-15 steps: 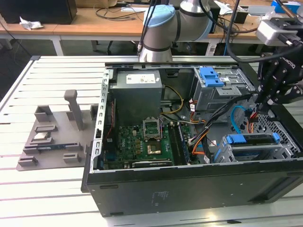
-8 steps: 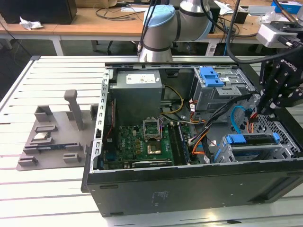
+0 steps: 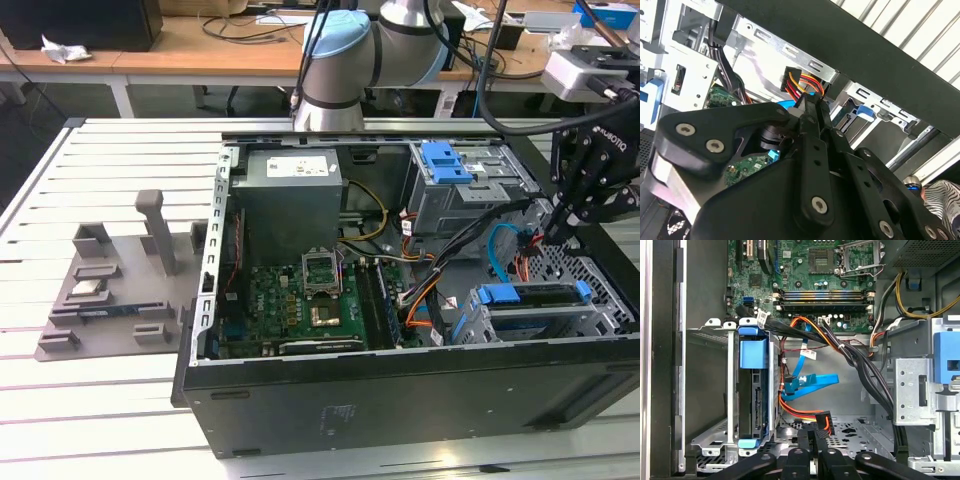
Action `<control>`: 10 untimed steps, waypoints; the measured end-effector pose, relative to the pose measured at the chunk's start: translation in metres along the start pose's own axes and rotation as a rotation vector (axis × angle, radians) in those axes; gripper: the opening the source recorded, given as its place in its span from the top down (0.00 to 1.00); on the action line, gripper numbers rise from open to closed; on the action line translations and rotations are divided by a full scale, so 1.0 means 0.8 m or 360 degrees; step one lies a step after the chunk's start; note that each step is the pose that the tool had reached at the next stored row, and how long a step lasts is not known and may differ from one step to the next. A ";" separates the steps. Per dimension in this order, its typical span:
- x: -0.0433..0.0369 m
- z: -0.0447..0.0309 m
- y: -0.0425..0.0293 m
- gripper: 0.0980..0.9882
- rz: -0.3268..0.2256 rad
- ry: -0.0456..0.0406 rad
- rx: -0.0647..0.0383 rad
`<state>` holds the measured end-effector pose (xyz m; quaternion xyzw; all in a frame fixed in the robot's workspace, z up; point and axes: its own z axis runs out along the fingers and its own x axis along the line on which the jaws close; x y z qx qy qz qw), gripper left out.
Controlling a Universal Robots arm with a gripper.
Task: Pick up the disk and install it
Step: 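Insert the first disk wire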
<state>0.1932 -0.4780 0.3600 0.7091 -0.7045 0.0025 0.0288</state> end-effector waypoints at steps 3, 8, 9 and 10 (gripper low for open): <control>0.000 0.0000 0.0000 0.93 0.0000 0.0000 0.0000; 0.007 0.0006 0.0096 0.93 0.0000 0.0001 0.0000; 0.011 0.0009 0.0111 0.93 0.0000 0.0001 0.0000; 0.016 0.0012 0.0122 0.93 0.0000 0.0000 0.0000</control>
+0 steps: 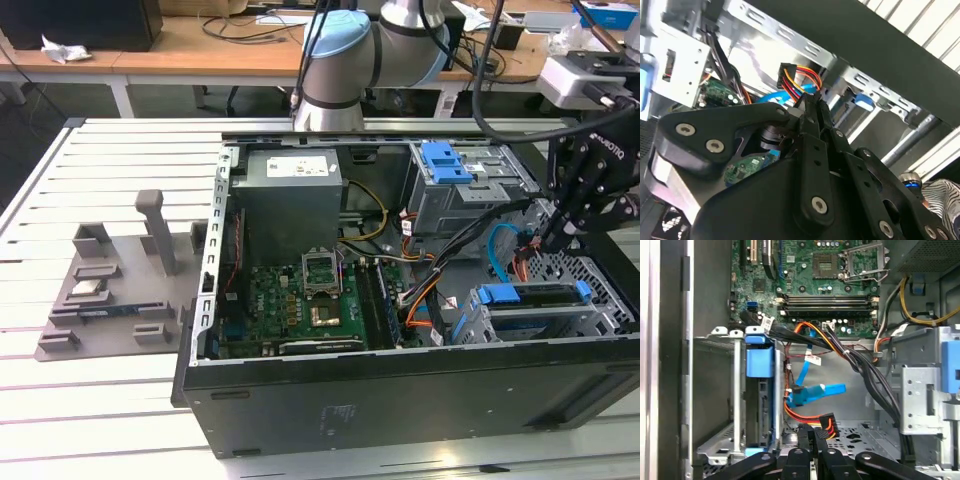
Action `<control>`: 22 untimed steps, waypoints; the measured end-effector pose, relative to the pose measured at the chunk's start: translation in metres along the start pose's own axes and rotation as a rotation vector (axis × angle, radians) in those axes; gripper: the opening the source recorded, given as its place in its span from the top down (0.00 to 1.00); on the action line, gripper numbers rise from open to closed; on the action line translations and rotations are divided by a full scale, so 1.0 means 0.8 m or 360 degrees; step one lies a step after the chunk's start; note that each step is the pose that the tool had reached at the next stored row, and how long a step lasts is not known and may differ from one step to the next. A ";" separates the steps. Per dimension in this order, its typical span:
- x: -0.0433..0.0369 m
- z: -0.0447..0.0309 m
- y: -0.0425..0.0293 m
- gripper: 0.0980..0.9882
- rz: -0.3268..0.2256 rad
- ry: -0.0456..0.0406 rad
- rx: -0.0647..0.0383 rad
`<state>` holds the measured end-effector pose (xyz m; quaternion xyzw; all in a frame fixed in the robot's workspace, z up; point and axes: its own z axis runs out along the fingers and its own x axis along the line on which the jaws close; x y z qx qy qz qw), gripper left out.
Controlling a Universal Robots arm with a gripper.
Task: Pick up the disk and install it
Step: 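Insert the first disk wire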
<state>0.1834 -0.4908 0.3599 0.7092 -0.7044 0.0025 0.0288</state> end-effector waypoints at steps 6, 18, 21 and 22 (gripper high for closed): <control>0.027 0.0015 0.0031 0.93 -0.0003 -0.0042 0.0001; 0.052 0.0093 0.0035 0.93 -0.0006 -0.0110 0.0001; 0.054 0.0117 0.0034 0.93 -0.0006 -0.0110 0.0001; 0.055 0.0131 0.0034 0.93 -0.0006 -0.0110 0.0001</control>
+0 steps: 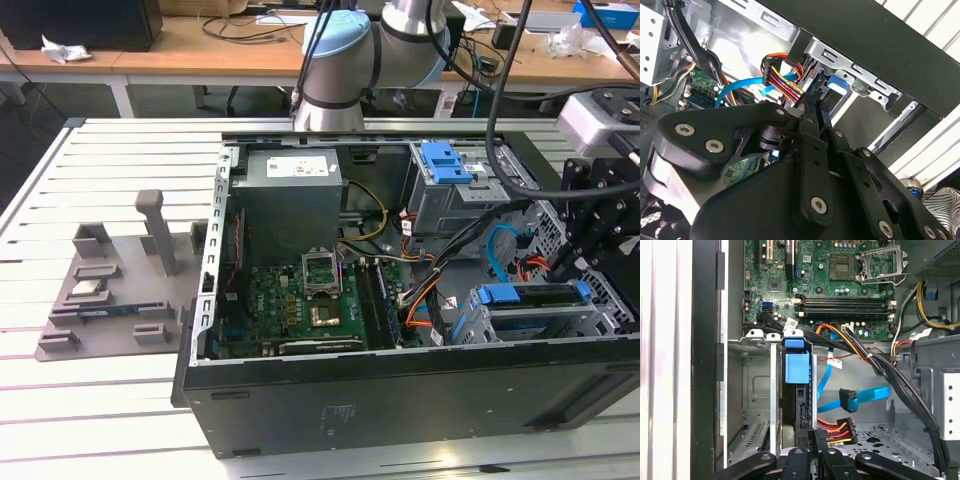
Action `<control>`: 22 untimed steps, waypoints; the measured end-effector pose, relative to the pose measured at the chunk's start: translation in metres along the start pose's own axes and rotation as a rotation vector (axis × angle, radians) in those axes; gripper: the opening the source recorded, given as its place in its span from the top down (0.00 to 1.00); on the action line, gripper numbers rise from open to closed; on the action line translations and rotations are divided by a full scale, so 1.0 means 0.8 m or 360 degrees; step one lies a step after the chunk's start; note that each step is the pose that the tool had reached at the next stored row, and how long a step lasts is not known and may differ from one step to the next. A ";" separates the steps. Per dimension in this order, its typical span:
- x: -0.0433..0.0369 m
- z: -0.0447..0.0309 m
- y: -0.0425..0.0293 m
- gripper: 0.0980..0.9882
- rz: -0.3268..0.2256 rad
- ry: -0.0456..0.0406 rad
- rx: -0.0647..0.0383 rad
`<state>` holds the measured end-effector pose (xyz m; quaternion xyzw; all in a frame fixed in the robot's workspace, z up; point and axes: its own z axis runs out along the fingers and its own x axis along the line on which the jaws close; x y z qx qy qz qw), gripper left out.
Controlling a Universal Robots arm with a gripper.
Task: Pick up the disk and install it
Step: 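Insert the first disk wire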
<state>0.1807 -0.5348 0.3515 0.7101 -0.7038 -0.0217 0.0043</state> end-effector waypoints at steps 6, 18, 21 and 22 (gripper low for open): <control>0.002 0.0059 -0.0001 0.93 0.0000 0.0000 0.0000; 0.003 0.0158 0.0026 0.93 0.0000 0.0001 0.0000; 0.003 0.0176 0.0028 0.93 0.0000 0.0001 0.0000; 0.003 0.0180 0.0028 0.93 0.0000 0.0001 0.0000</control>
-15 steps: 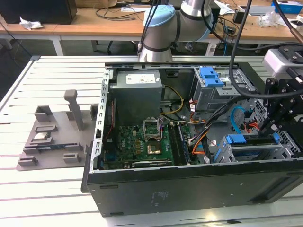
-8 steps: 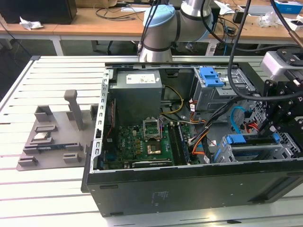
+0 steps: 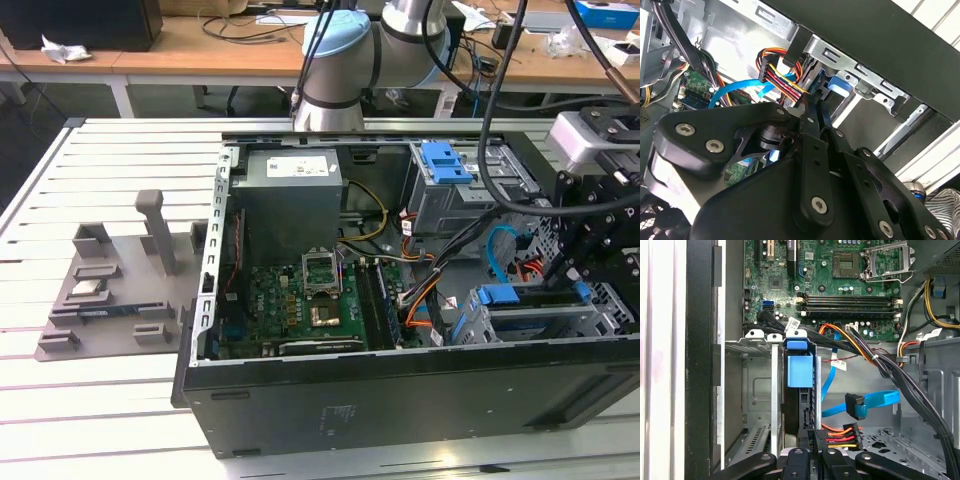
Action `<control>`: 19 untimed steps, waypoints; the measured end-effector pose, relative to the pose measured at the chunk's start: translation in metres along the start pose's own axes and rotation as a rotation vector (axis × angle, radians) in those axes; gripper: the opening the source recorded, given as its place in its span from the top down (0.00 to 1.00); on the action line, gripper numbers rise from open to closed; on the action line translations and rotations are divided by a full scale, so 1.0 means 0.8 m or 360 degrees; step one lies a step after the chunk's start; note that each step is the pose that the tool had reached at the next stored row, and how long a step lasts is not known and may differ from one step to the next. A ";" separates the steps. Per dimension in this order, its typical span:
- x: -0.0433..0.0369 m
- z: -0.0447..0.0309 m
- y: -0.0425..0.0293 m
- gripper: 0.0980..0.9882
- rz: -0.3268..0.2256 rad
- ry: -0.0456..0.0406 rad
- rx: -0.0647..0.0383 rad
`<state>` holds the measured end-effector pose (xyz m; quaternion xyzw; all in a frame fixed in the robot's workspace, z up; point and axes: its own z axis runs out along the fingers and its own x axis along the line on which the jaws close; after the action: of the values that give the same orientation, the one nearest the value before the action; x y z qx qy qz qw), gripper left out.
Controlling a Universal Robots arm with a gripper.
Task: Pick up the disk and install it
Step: 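Insert the first disk wire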
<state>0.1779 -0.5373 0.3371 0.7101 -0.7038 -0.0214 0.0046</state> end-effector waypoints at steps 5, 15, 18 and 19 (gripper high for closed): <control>0.000 0.0034 0.0001 0.92 0.0000 -0.0007 -0.0001; -0.005 -0.0459 0.0018 0.93 0.0000 -0.0002 0.0000; -0.006 -0.0536 0.0020 0.99 0.0000 -0.0002 0.0000; -0.006 -0.0537 0.0020 0.99 0.0000 -0.0002 0.0000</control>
<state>0.1779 -0.5337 0.3802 0.7101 -0.7038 -0.0219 0.0041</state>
